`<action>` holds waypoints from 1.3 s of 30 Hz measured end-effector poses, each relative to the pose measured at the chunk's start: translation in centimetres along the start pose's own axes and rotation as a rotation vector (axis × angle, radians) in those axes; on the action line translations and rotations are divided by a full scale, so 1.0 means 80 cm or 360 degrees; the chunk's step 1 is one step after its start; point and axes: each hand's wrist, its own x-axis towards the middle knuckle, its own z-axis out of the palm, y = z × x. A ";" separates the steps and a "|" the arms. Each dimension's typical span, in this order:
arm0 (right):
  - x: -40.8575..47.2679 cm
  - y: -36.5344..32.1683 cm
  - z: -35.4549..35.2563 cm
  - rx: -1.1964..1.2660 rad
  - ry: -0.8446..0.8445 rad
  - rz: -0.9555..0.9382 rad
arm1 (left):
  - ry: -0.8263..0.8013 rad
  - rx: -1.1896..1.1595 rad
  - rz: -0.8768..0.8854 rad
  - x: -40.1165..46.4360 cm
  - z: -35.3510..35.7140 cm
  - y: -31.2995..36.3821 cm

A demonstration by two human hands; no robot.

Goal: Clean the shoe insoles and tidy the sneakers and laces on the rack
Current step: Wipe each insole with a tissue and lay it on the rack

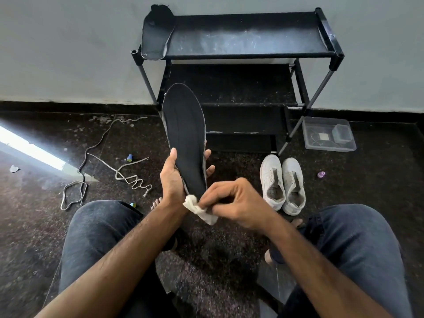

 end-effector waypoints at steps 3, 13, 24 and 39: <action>0.008 -0.009 -0.025 0.0376 0.0233 -0.0002 | -0.0012 0.0005 -0.0080 -0.002 0.005 -0.003; 0.009 0.019 0.021 -0.0430 0.0171 -0.0273 | 0.0018 0.0082 -0.0053 0.001 -0.008 -0.006; 0.024 0.015 -0.062 0.1386 0.0735 0.0232 | -0.0344 0.0858 0.0334 0.005 -0.007 -0.021; 0.029 0.032 -0.073 0.1367 0.1026 0.0578 | -0.0177 0.1553 0.0225 0.005 -0.012 -0.047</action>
